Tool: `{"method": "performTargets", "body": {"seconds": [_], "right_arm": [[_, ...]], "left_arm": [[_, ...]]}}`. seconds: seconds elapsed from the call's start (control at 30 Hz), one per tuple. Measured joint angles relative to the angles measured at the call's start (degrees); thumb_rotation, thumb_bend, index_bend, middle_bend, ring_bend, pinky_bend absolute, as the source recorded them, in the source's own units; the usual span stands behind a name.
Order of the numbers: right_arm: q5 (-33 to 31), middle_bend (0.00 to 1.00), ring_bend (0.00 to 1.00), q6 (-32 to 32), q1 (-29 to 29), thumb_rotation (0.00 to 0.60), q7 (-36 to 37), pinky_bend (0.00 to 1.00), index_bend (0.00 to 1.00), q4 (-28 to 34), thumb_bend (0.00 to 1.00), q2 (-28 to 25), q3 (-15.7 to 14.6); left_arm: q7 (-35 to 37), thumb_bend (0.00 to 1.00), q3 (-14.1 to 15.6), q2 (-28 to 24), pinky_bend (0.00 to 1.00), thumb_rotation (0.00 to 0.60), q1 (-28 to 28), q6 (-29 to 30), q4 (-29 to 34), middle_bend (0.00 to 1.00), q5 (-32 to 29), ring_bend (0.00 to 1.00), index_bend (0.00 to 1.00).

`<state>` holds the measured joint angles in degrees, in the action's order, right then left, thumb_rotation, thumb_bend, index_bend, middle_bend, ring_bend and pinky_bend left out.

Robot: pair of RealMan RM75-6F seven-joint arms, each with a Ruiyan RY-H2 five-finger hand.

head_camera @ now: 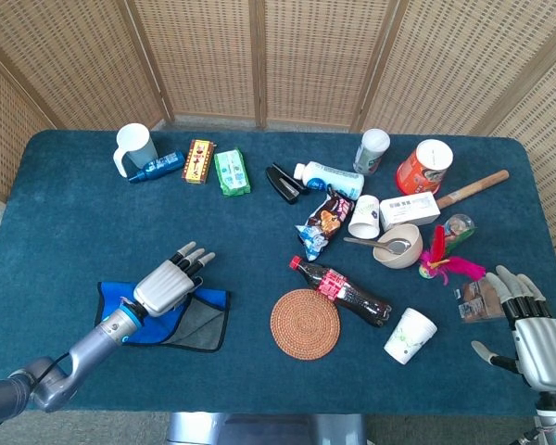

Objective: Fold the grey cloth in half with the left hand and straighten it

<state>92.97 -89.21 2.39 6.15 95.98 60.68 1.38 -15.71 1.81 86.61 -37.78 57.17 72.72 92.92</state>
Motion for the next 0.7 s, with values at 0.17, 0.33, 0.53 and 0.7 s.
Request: {"method": "performTargets", "body": {"seconds": [0.17,0.33,0.53,0.7], "right_arm": [[-0.04,0.00,0.00,0.02,0.02,0.600,0.00,0.12,0.00,0.00,0.12,0.00,0.03],[0.02,0.00,0.00,0.02,0.03,0.600,0.12,0.12,0.00,0.07,0.12,-0.04,0.00],[-0.04,0.00,0.00,-0.03,0.02,0.600,0.44,0.12,0.00,0.02,0.12,-0.16,0.04],[0.08,0.00,0.00,-0.09,0.06,0.600,0.51,0.12,0.00,0.03,0.12,-0.21,0.05]], "left_arm": [[-0.19,0.48,0.11,0.00,0.07,0.600,-0.12,0.13,-0.05,0.00,0.02,0.00,0.51],[-0.47,0.48,0.25,0.20,0.07,0.600,-0.28,-0.18,-0.18,0.00,-0.15,0.00,0.47],[0.22,0.48,0.32,-0.27,0.07,0.600,-0.71,-0.34,0.38,0.00,-0.05,0.00,0.36],[-0.01,0.48,0.36,-0.48,0.07,0.600,-0.83,-0.19,0.52,0.00,0.00,0.00,0.36]]}}
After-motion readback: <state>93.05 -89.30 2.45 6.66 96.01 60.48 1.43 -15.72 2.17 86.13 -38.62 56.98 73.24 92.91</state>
